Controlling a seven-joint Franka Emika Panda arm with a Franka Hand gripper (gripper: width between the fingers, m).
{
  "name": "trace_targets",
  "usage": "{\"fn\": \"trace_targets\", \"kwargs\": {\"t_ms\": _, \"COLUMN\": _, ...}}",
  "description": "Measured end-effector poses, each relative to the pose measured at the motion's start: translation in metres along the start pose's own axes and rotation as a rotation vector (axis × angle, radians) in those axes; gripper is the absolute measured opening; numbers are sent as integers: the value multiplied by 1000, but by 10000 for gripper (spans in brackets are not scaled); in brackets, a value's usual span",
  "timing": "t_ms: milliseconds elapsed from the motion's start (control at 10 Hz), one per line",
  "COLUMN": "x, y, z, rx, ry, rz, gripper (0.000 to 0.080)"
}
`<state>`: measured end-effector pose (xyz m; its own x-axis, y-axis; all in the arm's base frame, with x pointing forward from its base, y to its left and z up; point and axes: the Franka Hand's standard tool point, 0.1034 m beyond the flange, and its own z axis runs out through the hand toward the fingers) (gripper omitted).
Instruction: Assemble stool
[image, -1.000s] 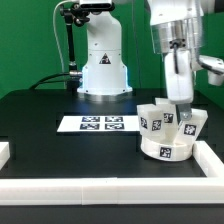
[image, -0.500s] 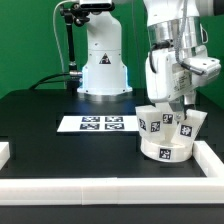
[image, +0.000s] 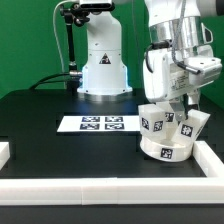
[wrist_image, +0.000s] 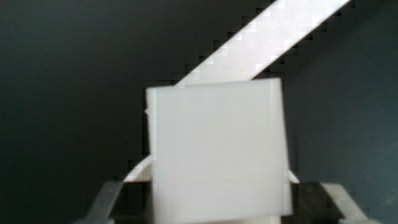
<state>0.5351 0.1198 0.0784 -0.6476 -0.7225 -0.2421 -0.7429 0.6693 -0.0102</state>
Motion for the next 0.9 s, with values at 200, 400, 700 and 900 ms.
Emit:
{"fn": "trace_targets", "kwargs": {"t_ms": 200, "x": 0, "y": 0, "z": 0, "rx": -1, "ry": -6, "rz": 13, "gripper": 338}}
{"fn": "trace_targets", "kwargs": {"t_ms": 400, "x": -1, "y": 1, "z": 0, "rx": -13, "ry": -4, "rz": -14, "gripper": 515}}
{"fn": "trace_targets", "kwargs": {"t_ms": 700, "x": -22, "y": 17, "z": -27, "rx": -123, "ry": -31, "rz": -39, "gripper": 641}}
{"fn": "trace_targets", "kwargs": {"t_ms": 900, "x": -38, "y": 32, "z": -46, "rx": -158, "ry": -63, "rz": -70, "gripper": 647}}
